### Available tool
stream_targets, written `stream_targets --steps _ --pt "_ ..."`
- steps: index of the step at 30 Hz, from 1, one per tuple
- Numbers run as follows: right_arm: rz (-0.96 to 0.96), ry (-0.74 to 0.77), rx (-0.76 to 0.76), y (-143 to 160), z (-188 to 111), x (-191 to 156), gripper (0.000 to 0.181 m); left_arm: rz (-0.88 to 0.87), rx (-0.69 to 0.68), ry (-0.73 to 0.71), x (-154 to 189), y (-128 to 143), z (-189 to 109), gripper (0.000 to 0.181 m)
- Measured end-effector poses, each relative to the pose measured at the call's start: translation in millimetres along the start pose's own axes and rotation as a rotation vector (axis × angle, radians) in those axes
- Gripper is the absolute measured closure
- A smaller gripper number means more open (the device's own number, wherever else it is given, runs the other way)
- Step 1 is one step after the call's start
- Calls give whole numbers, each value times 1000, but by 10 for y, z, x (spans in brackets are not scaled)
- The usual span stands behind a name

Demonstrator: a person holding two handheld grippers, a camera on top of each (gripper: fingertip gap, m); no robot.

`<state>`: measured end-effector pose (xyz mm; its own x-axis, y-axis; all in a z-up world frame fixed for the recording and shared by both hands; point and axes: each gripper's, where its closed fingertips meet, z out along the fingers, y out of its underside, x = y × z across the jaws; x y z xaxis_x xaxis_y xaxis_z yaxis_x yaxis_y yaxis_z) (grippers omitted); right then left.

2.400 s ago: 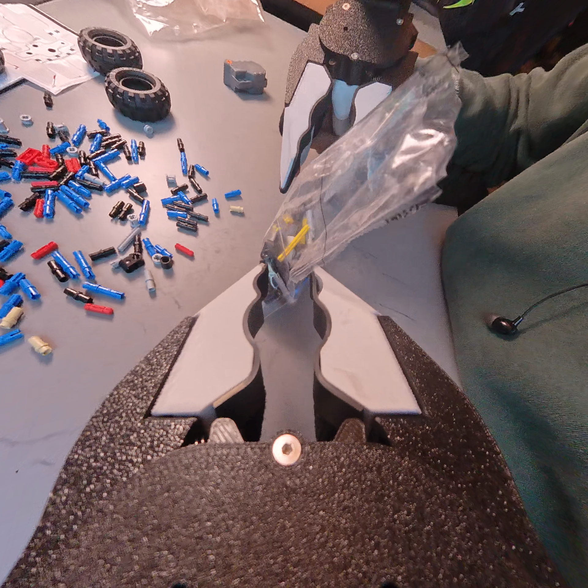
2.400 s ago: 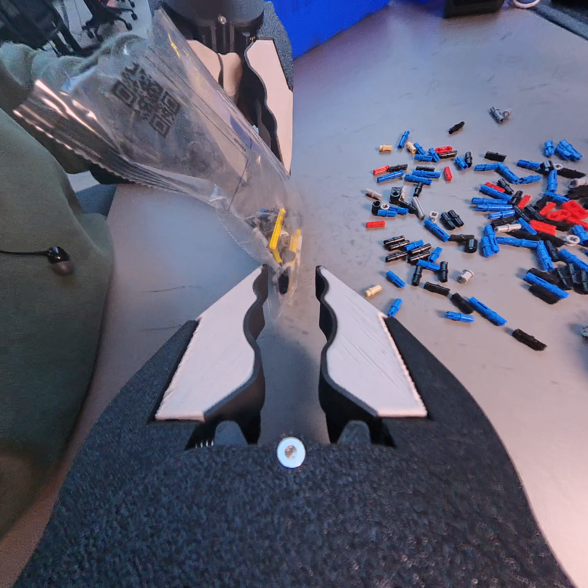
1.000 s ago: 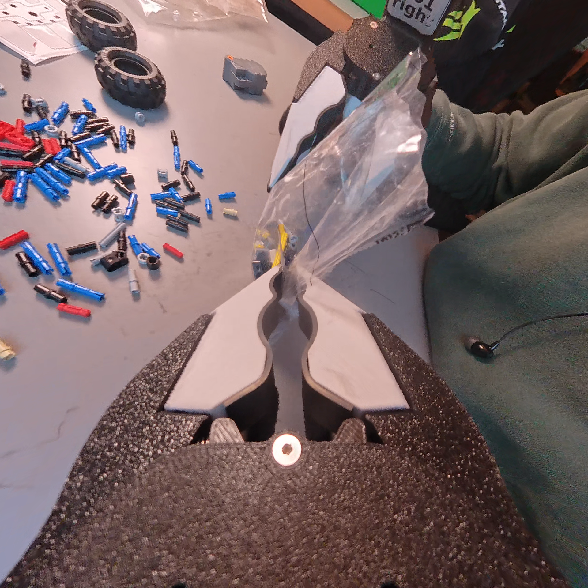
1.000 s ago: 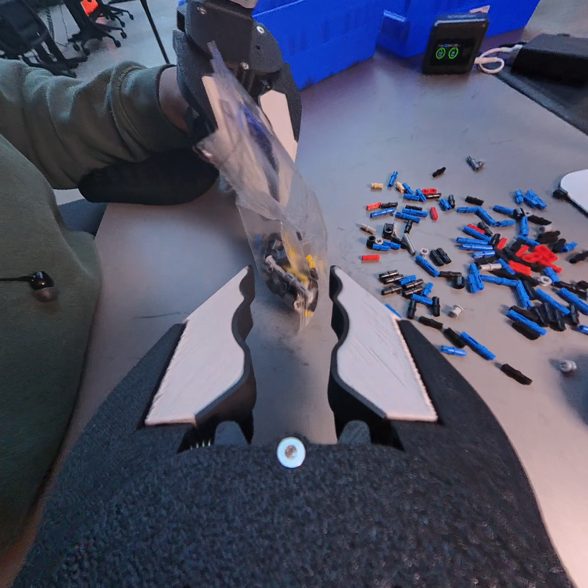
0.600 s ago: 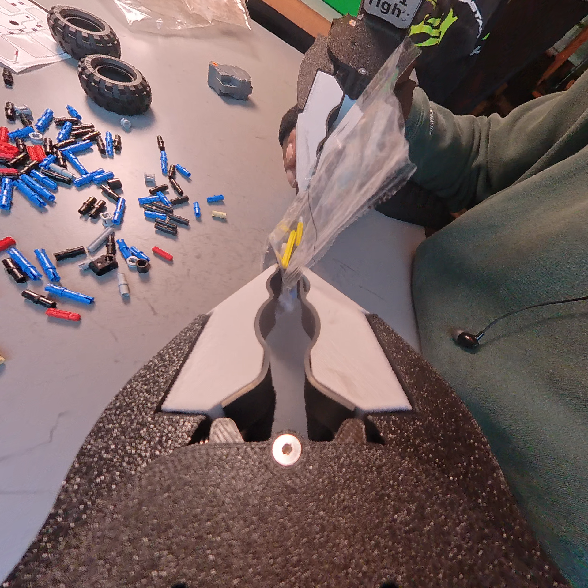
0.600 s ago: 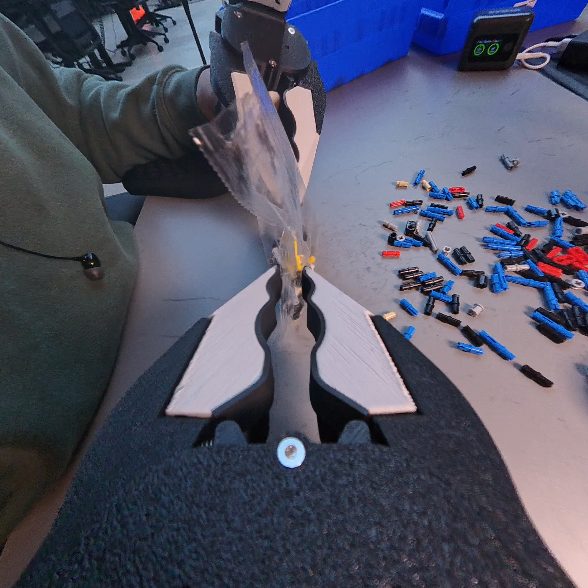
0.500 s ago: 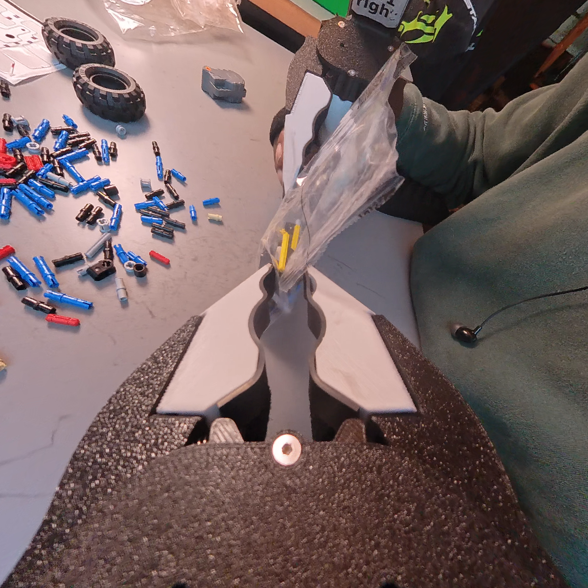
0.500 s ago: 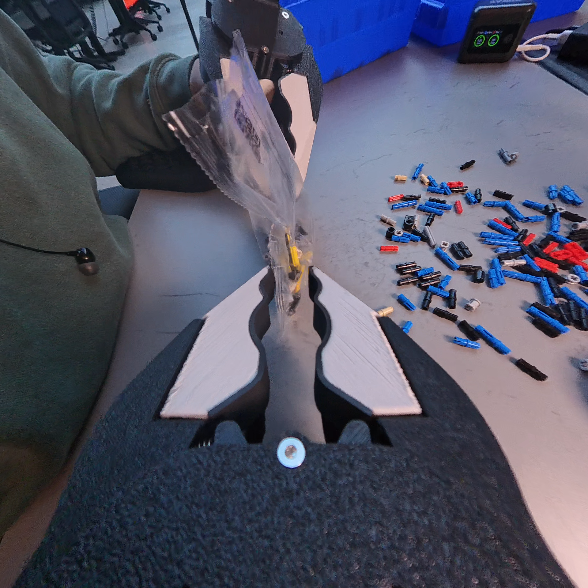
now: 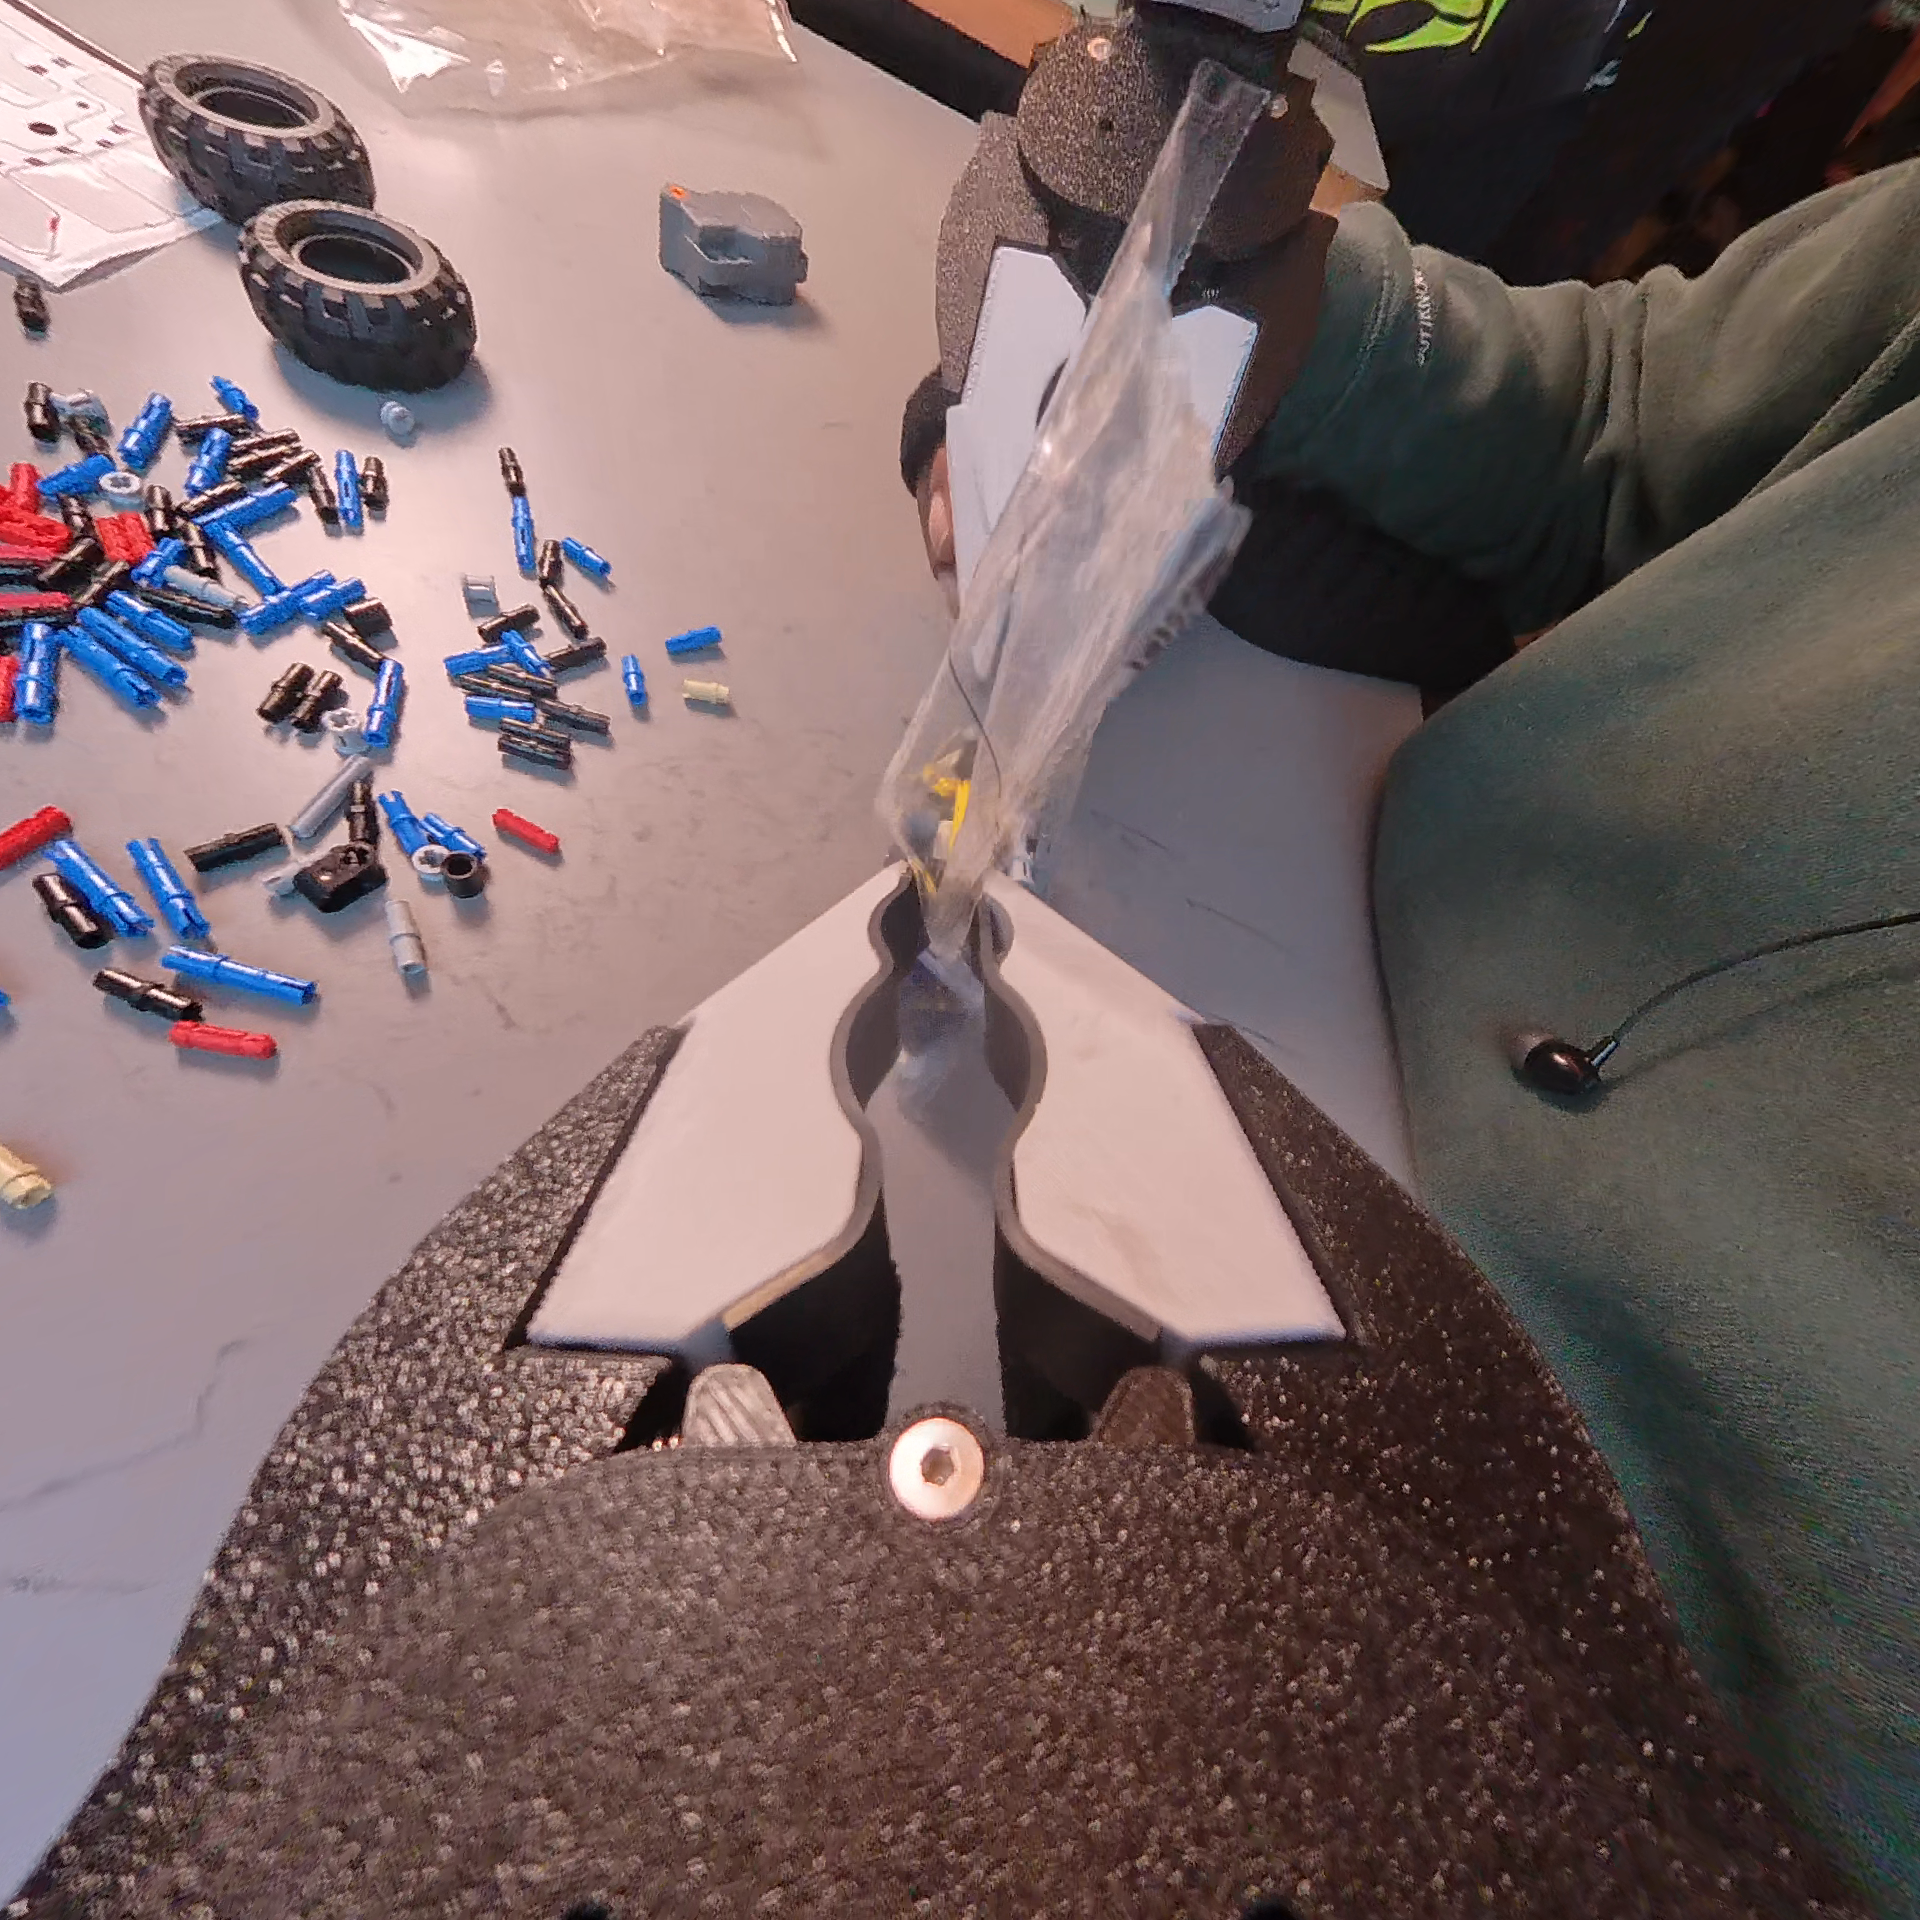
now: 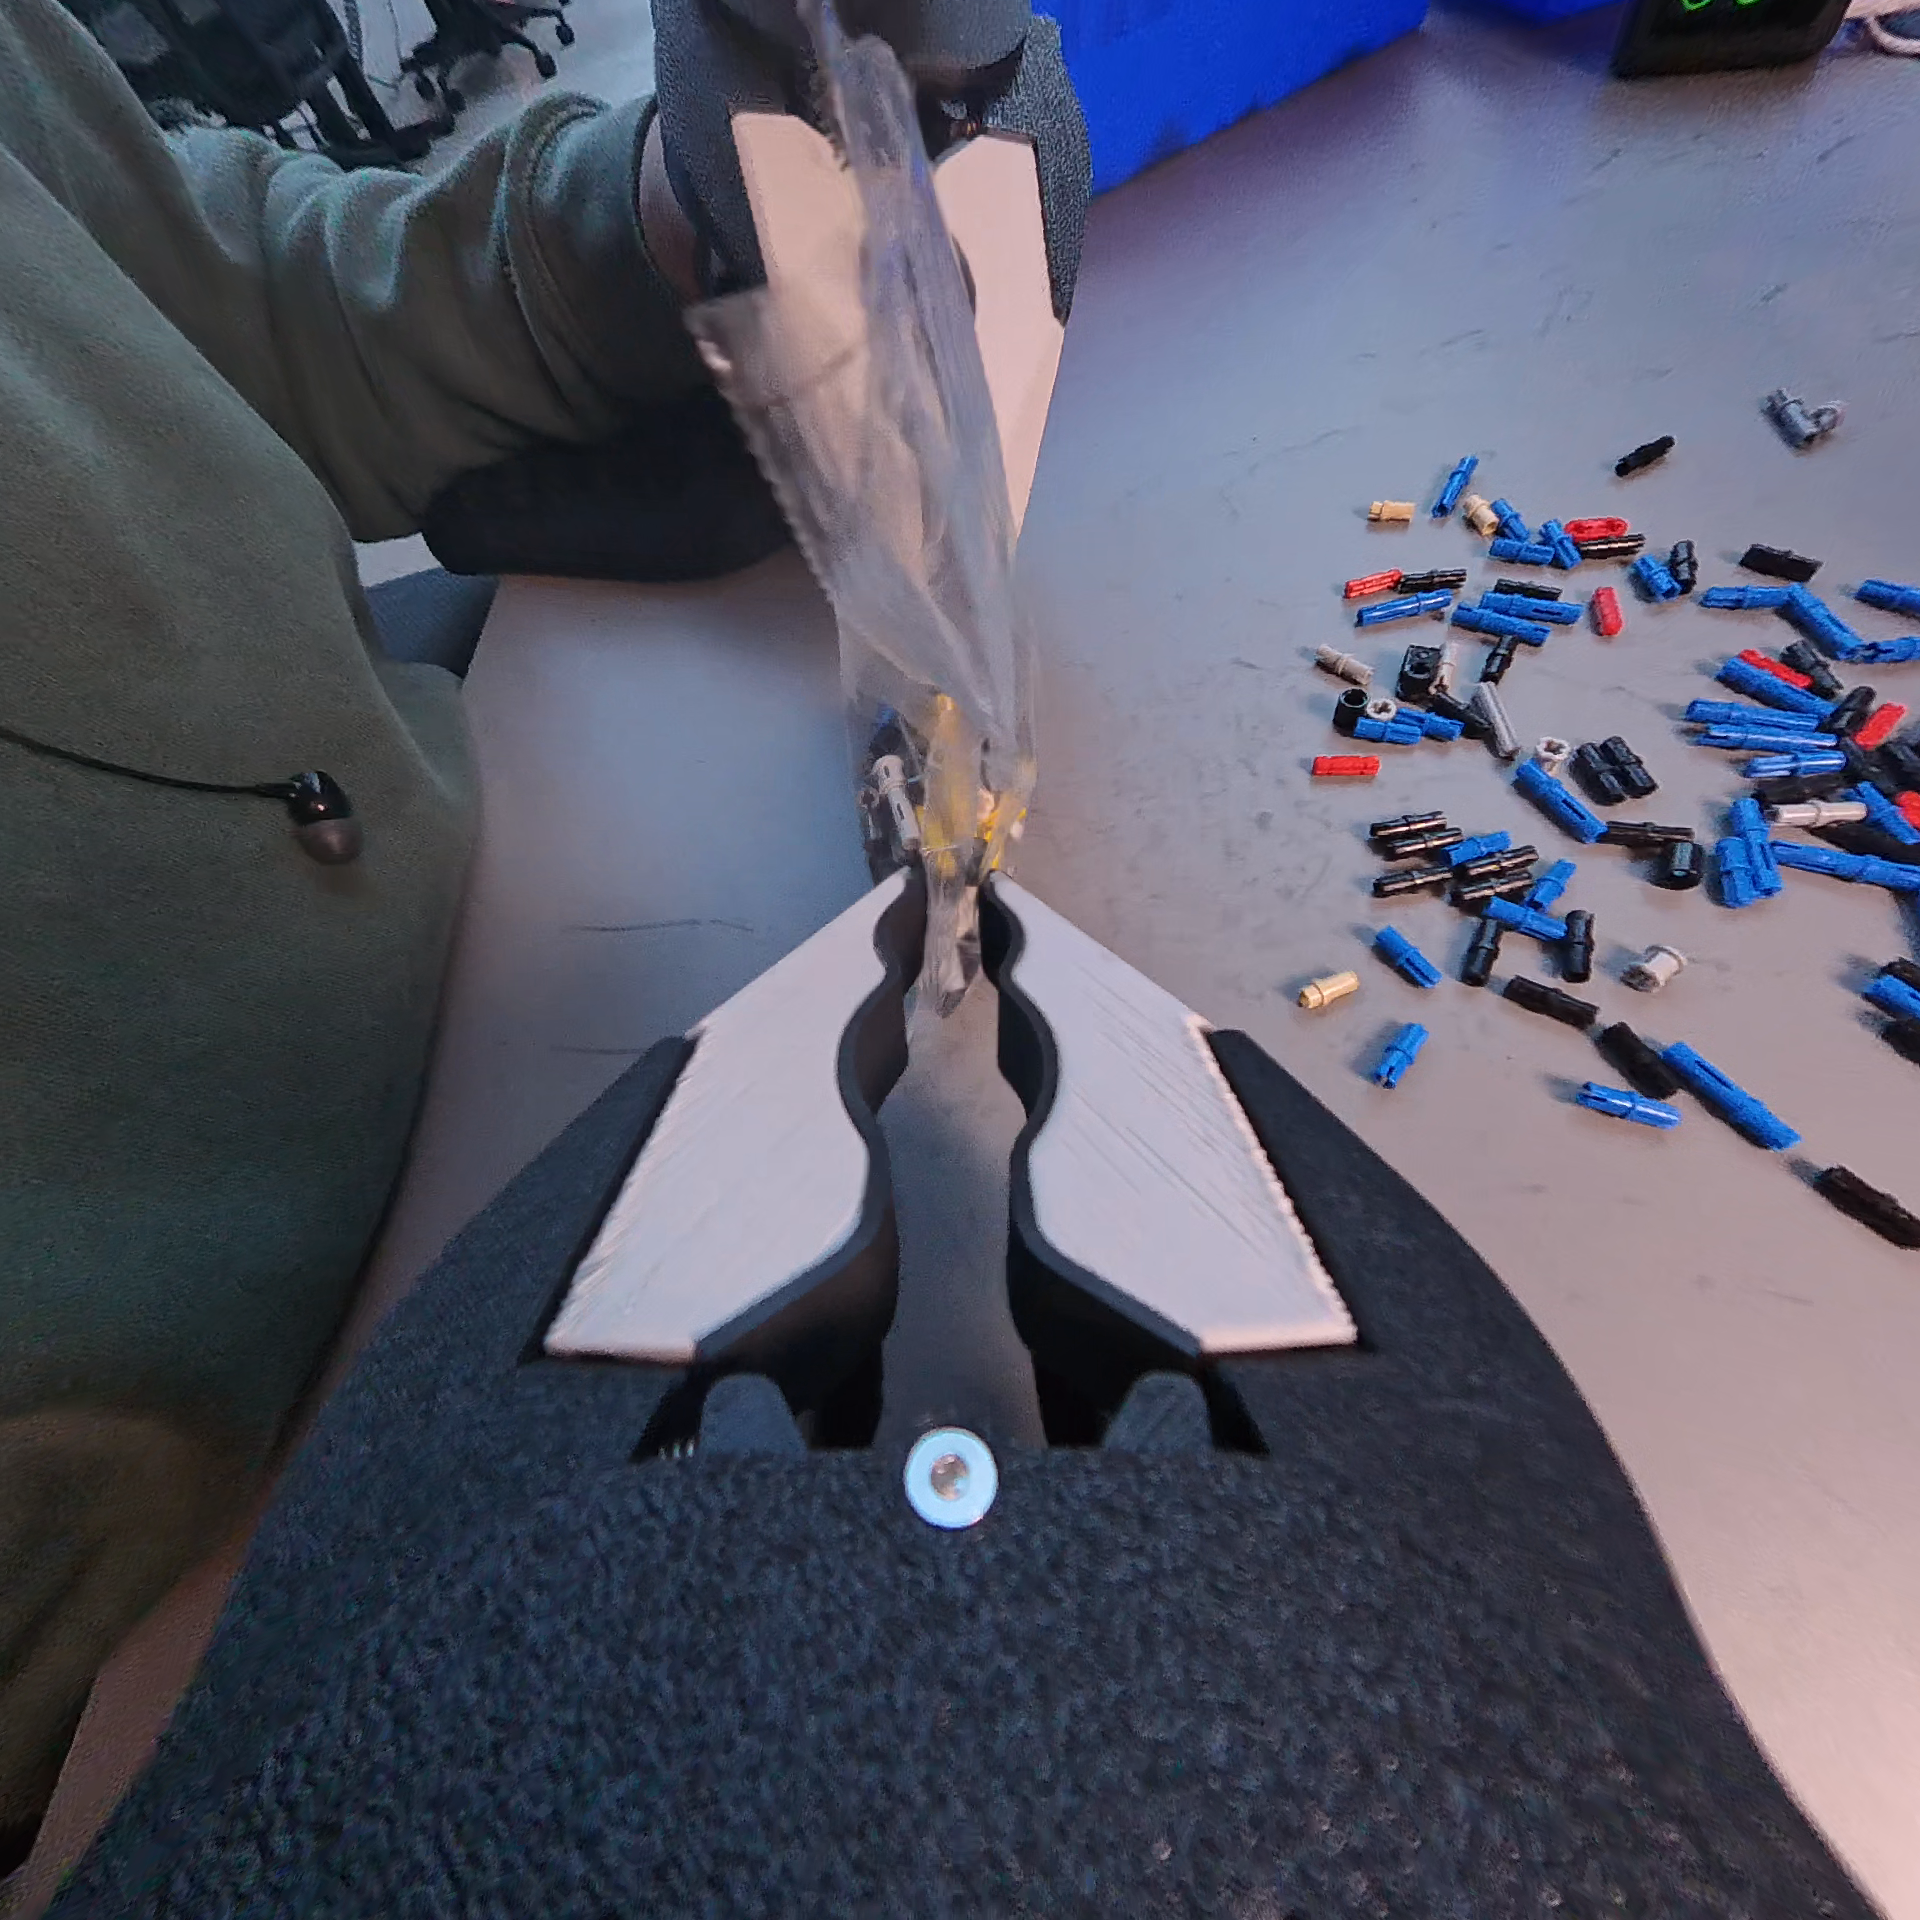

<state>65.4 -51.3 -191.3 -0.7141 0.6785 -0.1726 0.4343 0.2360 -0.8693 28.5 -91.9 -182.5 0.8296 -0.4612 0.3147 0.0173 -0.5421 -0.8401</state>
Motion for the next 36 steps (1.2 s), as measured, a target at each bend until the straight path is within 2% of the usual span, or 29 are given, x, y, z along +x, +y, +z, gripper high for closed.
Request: stream_targets --steps 2,4,8,11,13,14,16,20,22,24,27,30,31,33,36 --pt "-3 16 -14 8 -2 24 168 -3 10 -5 -15 -18 -14 174" --pt "-14 7 -13 6 -38 9 180 -20 27 5 -22 -41 -50 176" --pt "-18 26 -30 35 -53 34 179 -21 23 -3 -33 -23 -46 177" --pt "-29 70 -48 65 -35 80 163 0 27 -17 -39 -21 -54 169" --pt "-40 79 -66 92 -3 70 160 -5 31 -8 -30 -18 -62 162" --pt "-50 84 -72 100 19 60 162 -1 32 0 -16 -16 -63 163" --pt "-73 77 -64 80 65 8 178 19 28 12 18 -10 -55 175" --pt "-78 85 -62 74 108 -12 181 9 42 -14 -43 -31 -94 178" --pt "-51 98 -60 76 94 27 176 -4 53 -24 -77 -40 -116 178" --pt "-53 102 -58 73 27 59 157 -1 51 -33 -88 -33 -114 177" --pt "-66 218 -6 -72 -397 324 147 -5 54 -52 -119 -35 -110 172" --pt "-51 509 -53 -1 -1172 897 139 -10 58 -39 -109 -45 -112 167" --pt "-37 623 -113 142 -1444 1118 136 -8 57 -35 -102 -47 -110 164" --pt "33 748 -274 568 -1830 1417 124 2 57 -30 -84 -56 -110 159" --pt "166 729 -389 1090 -1947 1592 113 22 66 -21 -40 -84 -122 155"
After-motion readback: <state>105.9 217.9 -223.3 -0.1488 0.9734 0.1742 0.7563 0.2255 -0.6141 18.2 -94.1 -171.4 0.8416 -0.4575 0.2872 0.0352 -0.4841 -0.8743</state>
